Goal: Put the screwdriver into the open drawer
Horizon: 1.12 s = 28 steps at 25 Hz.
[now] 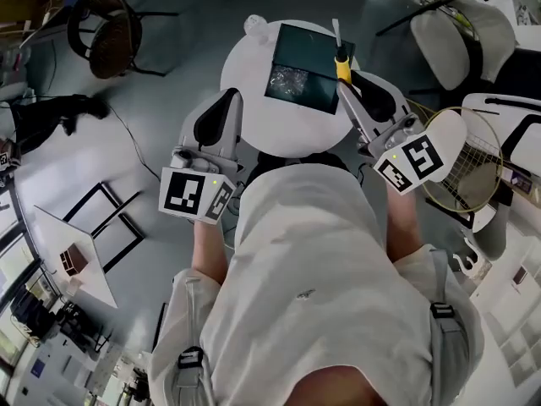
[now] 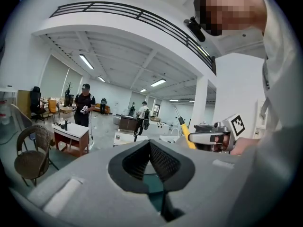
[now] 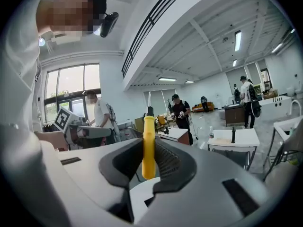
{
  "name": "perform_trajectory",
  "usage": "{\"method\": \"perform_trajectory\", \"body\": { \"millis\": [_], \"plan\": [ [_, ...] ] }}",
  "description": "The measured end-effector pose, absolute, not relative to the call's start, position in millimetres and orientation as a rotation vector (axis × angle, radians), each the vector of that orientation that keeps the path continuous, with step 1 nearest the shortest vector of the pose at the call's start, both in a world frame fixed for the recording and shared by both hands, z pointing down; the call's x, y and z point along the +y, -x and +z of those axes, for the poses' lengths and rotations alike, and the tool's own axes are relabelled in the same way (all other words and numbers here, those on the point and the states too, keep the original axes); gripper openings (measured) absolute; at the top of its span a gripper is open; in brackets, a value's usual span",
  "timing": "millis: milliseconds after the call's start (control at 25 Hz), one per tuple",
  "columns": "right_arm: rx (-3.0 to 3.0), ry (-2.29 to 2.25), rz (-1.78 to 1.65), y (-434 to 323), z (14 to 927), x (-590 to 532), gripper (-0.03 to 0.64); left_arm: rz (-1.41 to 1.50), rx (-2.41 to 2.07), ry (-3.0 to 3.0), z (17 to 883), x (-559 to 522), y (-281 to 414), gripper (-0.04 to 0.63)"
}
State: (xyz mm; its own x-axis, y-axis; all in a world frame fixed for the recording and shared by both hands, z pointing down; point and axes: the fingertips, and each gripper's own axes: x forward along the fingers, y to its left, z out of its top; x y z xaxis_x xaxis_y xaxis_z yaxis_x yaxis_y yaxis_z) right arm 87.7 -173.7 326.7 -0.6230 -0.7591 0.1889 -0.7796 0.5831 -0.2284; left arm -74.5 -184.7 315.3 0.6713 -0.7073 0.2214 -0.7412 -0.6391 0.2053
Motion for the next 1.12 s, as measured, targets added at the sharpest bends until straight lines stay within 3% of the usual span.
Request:
{"method": "perform_trajectory", "body": {
  "millis": [1120],
  "plan": [
    [-2.447, -0.841, 0.498, -77.5, 537.4, -167.2, 0.078, 0.232, -1.343, -2.436, 339.8, -170.0, 66.5, 0.011]
  ]
}}
